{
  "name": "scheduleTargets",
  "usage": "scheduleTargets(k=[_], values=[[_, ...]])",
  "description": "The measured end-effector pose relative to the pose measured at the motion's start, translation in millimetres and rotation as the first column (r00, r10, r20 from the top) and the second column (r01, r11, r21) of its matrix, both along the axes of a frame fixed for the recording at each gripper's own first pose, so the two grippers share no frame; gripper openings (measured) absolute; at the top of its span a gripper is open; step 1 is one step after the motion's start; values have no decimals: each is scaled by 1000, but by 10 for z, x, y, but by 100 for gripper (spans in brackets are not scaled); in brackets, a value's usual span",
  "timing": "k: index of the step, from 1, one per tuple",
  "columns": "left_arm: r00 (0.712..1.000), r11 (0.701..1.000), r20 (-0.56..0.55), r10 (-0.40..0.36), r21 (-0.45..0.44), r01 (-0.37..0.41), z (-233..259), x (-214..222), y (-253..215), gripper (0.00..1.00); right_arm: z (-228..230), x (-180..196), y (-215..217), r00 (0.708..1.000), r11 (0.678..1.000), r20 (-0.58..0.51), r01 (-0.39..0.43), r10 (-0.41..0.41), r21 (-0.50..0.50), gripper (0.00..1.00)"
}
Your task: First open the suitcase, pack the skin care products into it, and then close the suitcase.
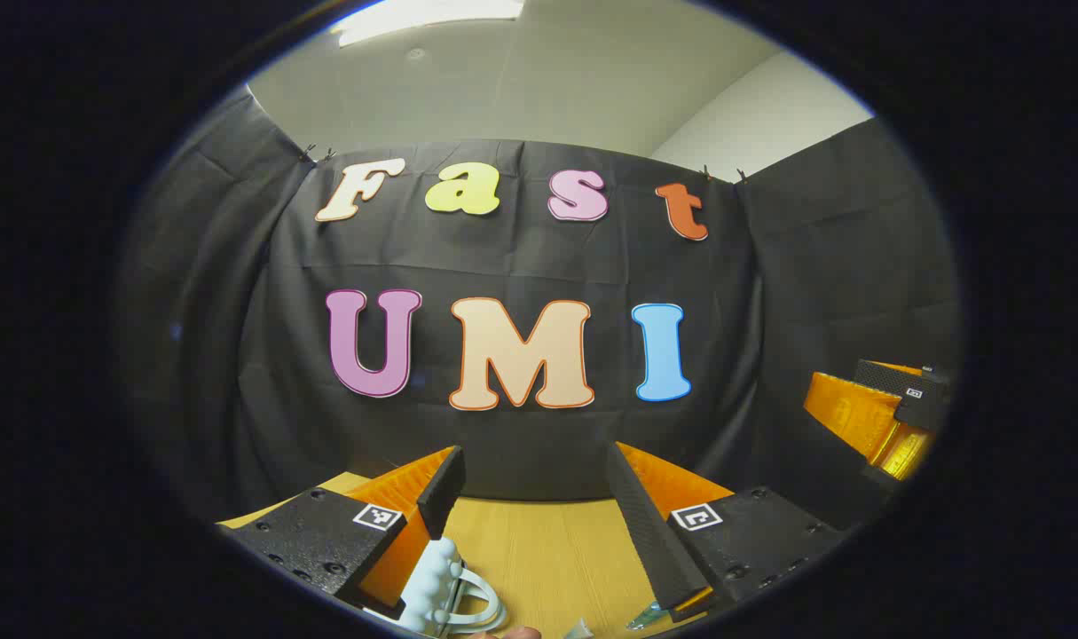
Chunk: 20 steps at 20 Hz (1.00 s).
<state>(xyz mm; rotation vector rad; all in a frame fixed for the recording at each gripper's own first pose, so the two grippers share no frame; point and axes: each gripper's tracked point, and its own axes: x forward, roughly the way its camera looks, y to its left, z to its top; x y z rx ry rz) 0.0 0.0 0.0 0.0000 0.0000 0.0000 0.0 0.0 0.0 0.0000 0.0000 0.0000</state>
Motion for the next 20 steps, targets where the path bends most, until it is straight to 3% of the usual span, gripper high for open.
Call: scheduleTargets(k=[9,12,14,18,20], values=[[1000,1000,-20,17,19,-17,-70,24,29,94,-77,44,1,999,999,0,-41,41,8,99],[999,999,-23,49,11,-49,-134,4,104,94,-284,86,-38,995,996,-40,-87,88,29,99],[993,992,-25,119,47,-117,-234,-8,329,93,-378,134,-97,994,995,-52,-96,97,20,99],[981,990,-131,142,15,-142,-680,60,539,94,-401,224,-36,995,996,-51,-80,82,39,99],[961,989,-232,148,10,-150,-1050,95,665,94,-468,246,8,996,997,-63,-60,63,42,99]])
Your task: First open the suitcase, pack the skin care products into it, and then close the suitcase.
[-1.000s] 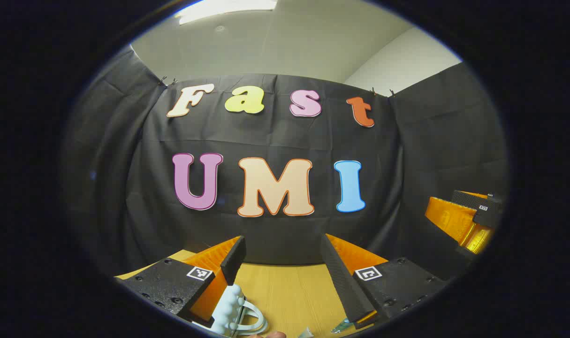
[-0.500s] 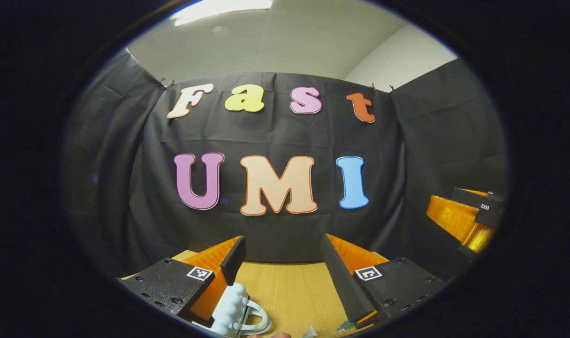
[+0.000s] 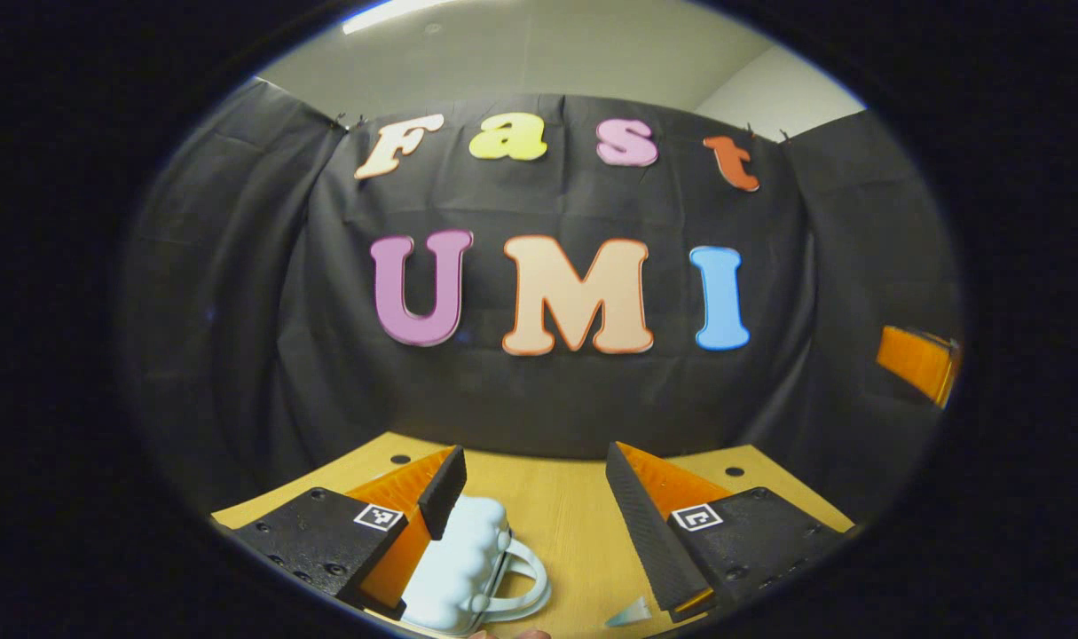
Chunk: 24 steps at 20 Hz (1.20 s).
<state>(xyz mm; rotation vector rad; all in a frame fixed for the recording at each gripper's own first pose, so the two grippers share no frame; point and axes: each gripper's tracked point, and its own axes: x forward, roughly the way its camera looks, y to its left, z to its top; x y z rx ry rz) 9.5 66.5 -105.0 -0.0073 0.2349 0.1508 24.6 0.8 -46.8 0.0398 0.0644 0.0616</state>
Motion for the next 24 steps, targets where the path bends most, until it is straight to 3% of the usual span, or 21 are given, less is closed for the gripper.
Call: scheduleTargets(k=[9,20,24], values=[[949,997,-305,-76,-51,63,-1130,-10,-38,95,-298,24,38,995,995,-80,53,-59,-79,99],[823,994,-561,-91,-103,39,-2011,-101,-149,96,-528,27,-39,987,989,-139,67,-85,-130,99],[787,996,-610,-89,-76,54,-2155,-82,-200,92,-600,36,-50,984,988,-156,64,-85,-137,99]])
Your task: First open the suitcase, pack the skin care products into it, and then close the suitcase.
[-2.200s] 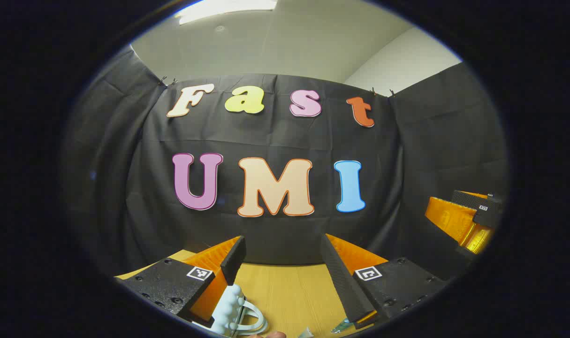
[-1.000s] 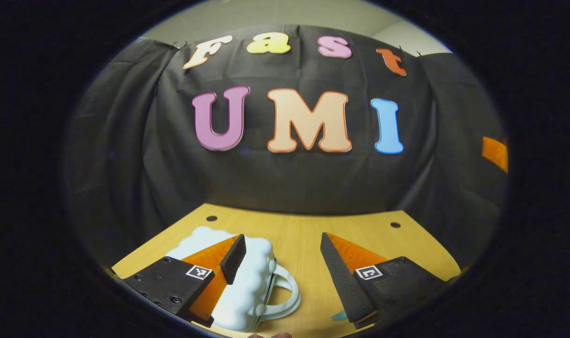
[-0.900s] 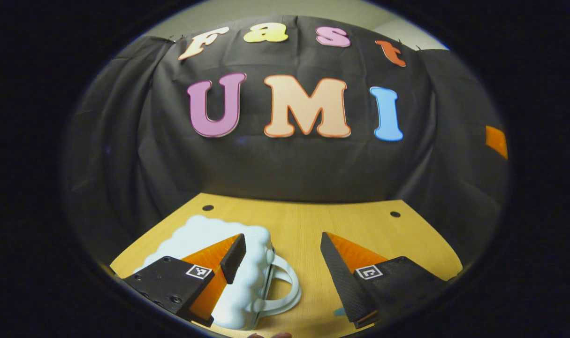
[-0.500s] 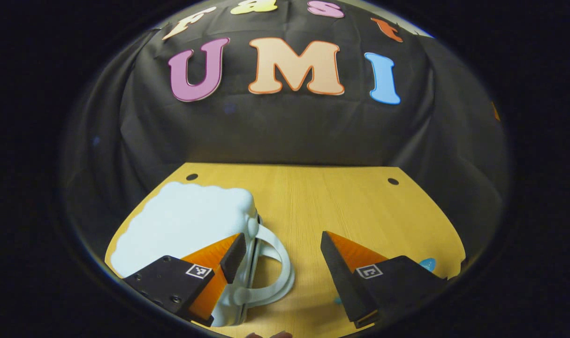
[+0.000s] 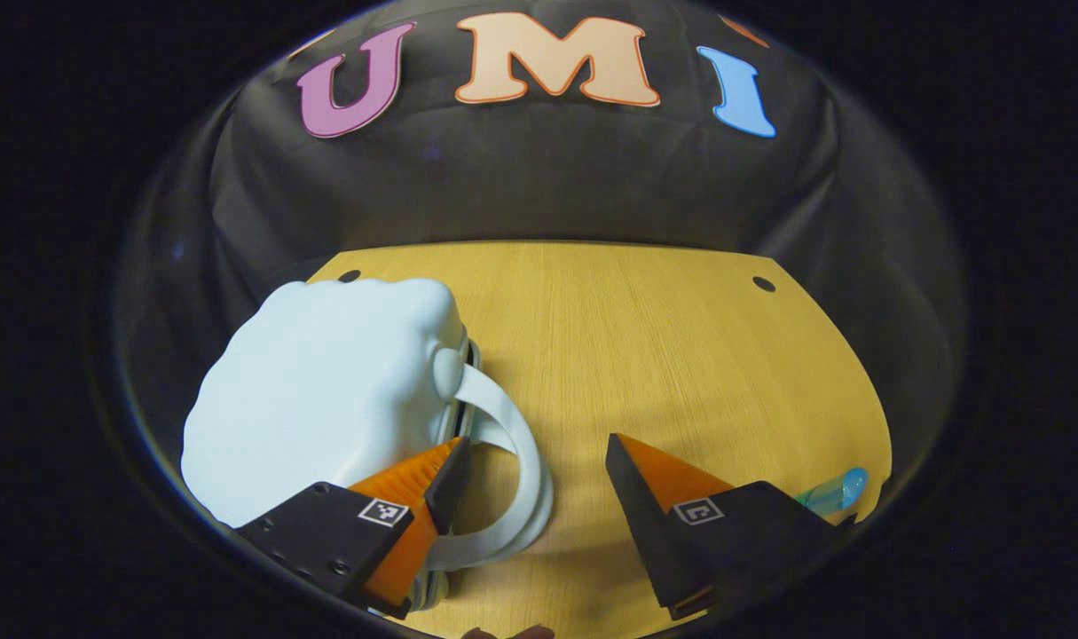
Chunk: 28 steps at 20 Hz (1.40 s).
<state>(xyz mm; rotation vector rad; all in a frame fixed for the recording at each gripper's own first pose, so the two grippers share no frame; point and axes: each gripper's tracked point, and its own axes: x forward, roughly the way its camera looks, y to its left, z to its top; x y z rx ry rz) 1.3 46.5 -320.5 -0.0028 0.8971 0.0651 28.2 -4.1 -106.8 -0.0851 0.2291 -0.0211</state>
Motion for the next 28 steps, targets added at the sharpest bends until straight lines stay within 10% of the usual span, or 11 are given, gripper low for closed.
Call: scheduleTargets(k=[10,13,16,28], values=[[983,992,-182,-31,-127,7,-418,-68,-221,92,-97,-4,-36,1000,1000,-14,2,-2,-7,99],[983,997,-182,-20,-71,7,-398,-58,4,69,-102,3,-38,1000,1000,-7,3,-3,-7,99],[979,995,-204,-5,-103,-16,-430,-61,50,12,-111,20,-1,1000,1000,-6,-1,1,3,99],[988,992,-110,-108,-83,99,132,15,-75,0,-74,53,228,999,998,23,-45,44,34,99]])
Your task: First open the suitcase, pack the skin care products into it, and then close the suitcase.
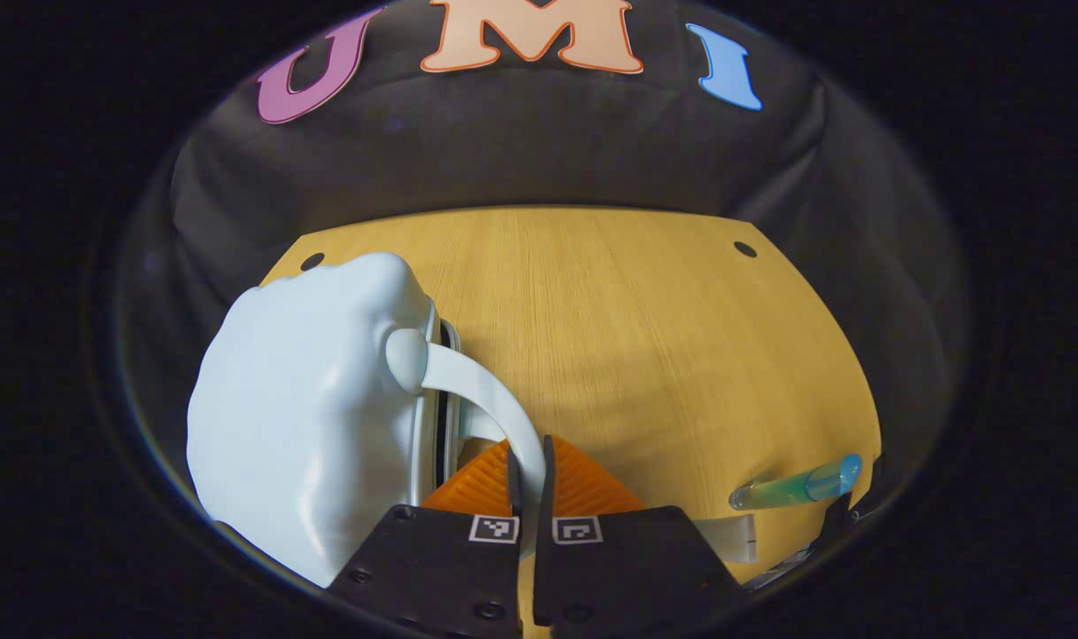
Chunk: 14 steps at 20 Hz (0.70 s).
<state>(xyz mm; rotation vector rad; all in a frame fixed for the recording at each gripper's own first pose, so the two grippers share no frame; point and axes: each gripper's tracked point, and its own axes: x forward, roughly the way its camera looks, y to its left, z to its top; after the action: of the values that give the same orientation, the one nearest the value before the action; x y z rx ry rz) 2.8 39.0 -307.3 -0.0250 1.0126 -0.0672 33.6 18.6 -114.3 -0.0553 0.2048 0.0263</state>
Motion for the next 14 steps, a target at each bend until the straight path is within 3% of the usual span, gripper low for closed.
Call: scheduleTargets(k=[14], values=[[987,999,159,13,-53,-4,1203,150,614,0,-64,103,566,998,996,9,-70,69,56,99]])
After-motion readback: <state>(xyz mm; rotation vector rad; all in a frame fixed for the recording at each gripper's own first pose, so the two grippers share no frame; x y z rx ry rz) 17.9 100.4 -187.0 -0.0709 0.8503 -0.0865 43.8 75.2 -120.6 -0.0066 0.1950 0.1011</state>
